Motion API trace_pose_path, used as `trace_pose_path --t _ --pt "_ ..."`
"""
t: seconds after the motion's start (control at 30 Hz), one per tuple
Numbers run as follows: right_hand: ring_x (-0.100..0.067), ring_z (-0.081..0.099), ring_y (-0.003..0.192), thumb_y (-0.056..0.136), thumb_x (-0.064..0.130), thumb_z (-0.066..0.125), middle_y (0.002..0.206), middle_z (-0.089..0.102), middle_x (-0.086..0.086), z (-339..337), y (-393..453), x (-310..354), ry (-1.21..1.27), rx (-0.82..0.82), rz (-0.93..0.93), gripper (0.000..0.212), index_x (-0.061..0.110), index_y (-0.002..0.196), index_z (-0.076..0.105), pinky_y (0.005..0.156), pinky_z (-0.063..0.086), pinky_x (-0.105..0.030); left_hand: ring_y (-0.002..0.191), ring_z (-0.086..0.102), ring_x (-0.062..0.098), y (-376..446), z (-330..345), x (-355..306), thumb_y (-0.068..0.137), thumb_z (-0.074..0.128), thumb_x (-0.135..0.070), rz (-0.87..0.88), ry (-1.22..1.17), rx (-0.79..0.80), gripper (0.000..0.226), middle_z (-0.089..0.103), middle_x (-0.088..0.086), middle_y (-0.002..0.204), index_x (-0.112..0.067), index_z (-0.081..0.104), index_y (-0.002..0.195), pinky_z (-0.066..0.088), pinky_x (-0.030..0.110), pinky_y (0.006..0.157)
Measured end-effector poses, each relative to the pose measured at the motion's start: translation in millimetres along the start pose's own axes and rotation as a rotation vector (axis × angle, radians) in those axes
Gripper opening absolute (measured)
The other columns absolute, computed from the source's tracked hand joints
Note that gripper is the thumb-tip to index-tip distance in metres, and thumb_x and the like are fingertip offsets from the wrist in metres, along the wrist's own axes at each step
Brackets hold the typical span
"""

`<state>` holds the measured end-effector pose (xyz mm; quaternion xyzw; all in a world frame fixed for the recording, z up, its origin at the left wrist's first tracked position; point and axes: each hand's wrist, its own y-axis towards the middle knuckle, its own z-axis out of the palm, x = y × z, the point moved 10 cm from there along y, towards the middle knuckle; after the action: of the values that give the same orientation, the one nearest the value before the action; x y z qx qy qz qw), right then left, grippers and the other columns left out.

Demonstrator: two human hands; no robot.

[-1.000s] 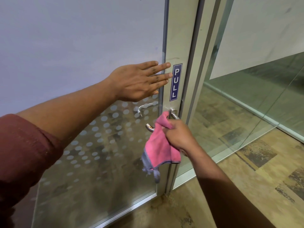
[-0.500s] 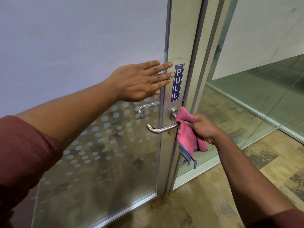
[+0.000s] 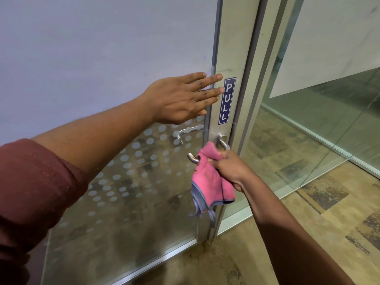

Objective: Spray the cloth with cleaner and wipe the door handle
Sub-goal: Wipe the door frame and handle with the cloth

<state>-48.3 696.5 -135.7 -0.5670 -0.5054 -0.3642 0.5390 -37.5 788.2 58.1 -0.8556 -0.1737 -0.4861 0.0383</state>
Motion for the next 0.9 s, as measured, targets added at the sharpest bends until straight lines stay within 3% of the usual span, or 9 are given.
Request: trace_pose_path --t 0.2,0.33,0.43,0.63,0.7,0.8,0.9 --pt "-0.028 0.073 0.072 0.092 0.004 0.059 0.08 0.076 -0.015 21.0 -3.2 3.4 0.029 -0.118 0.013 0.024 0.01 0.076 0.077 0.075 0.06 -0.045 0.157 0.003 0.034 -0.6 -1.9 0.0 0.107 0.005 -0.039 0.002 0.005 -0.009 0.062 0.013 0.01 0.169 -0.008 0.018 0.159 0.013 0.047 0.127" --pt "-0.026 0.069 0.072 0.085 0.0 0.051 0.073 0.072 -0.008 26.8 -7.2 15.2 -0.104 -0.234 -0.048 0.033 0.016 0.063 0.071 0.065 0.055 -0.036 0.157 0.003 0.034 -0.5 -3.1 0.5 0.107 0.004 -0.039 0.002 0.0 -0.013 0.062 0.013 0.011 0.169 -0.007 0.017 0.159 0.012 0.047 0.127" --pt "-0.032 0.067 0.075 0.082 0.004 0.05 0.076 0.069 -0.016 30.2 -9.0 23.7 -0.259 -0.28 -0.085 0.023 0.009 0.063 0.061 0.066 0.054 -0.042 0.157 0.002 0.034 -0.5 -3.0 0.8 0.108 0.006 -0.039 -0.001 0.005 -0.016 0.061 0.012 0.011 0.169 -0.007 0.016 0.159 0.011 0.047 0.128" --pt "-0.016 0.053 0.066 0.09 0.004 0.053 0.067 0.056 -0.004 51.3 -15.8 29.4 -0.188 -0.124 -0.156 0.024 0.002 0.067 0.059 0.064 0.039 -0.031 0.157 0.003 0.034 -0.7 -3.3 1.1 0.108 0.006 -0.039 -0.004 0.002 -0.025 0.061 0.014 0.011 0.169 -0.007 0.017 0.159 0.012 0.047 0.128" --pt "-0.012 0.06 0.069 0.094 0.006 0.055 0.073 0.065 -0.002 51.2 -28.6 32.0 -0.126 -0.006 -0.198 0.02 0.001 0.08 0.067 0.065 0.046 -0.029 0.157 0.003 0.034 -0.7 -2.7 0.7 0.108 0.005 -0.039 -0.004 0.005 -0.023 0.062 0.014 0.011 0.169 -0.007 0.017 0.159 0.013 0.047 0.128" --pt "-0.011 0.071 0.083 0.099 0.01 0.056 0.089 0.076 -0.001 26.9 -48.9 34.1 -0.055 0.123 -0.201 0.02 0.014 0.096 0.075 0.075 0.056 -0.023 0.157 0.003 0.034 0.1 -0.8 0.9 0.108 0.006 -0.039 -0.013 0.0 -0.016 0.061 0.013 0.011 0.169 -0.007 0.017 0.159 0.013 0.047 0.127" --pt "-0.015 0.067 0.084 0.1 0.023 0.057 0.086 0.07 -0.004 -12.5 -58.2 44.7 -0.264 0.023 -0.261 0.024 0.019 0.081 0.071 0.077 0.052 -0.024 0.157 0.003 0.033 1.3 -1.4 1.2 0.108 0.006 -0.04 -0.017 0.0 -0.026 0.061 0.013 0.011 0.169 -0.008 0.016 0.159 0.012 0.047 0.128"
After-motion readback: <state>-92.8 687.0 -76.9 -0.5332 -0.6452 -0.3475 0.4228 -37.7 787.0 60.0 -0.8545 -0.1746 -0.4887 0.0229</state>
